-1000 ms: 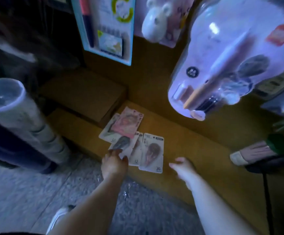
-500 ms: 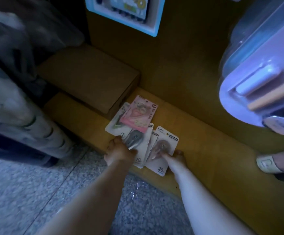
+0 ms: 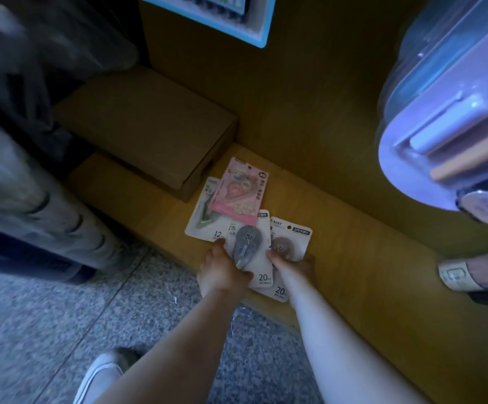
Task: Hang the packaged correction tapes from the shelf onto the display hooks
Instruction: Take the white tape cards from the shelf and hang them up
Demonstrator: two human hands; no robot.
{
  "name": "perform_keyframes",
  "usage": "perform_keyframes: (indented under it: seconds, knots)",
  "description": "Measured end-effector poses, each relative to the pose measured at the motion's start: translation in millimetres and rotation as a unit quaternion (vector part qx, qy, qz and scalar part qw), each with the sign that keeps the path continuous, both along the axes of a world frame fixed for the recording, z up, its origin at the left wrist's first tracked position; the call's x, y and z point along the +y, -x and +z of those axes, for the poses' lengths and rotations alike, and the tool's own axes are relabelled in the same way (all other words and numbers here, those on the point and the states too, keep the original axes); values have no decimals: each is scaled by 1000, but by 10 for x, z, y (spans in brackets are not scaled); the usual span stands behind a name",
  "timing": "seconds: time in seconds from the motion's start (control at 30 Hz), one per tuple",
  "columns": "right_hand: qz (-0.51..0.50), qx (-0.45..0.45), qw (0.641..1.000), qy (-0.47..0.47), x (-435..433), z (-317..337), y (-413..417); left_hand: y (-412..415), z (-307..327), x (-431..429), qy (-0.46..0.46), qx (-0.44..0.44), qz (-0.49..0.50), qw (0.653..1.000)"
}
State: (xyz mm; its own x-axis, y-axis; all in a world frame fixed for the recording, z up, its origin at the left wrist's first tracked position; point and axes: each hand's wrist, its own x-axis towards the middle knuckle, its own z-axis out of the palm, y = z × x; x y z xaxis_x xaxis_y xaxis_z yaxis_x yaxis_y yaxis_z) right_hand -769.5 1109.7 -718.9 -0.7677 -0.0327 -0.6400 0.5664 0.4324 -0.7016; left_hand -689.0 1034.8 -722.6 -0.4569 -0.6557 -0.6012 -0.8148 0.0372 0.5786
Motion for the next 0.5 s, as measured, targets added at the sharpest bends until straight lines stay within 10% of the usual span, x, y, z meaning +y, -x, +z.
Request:
perform_keyframes:
  seconds: [0.5]
  knots:
    - [61,-54,996,-22,698,-28,12,-257,-101,595,-117,133,226,958]
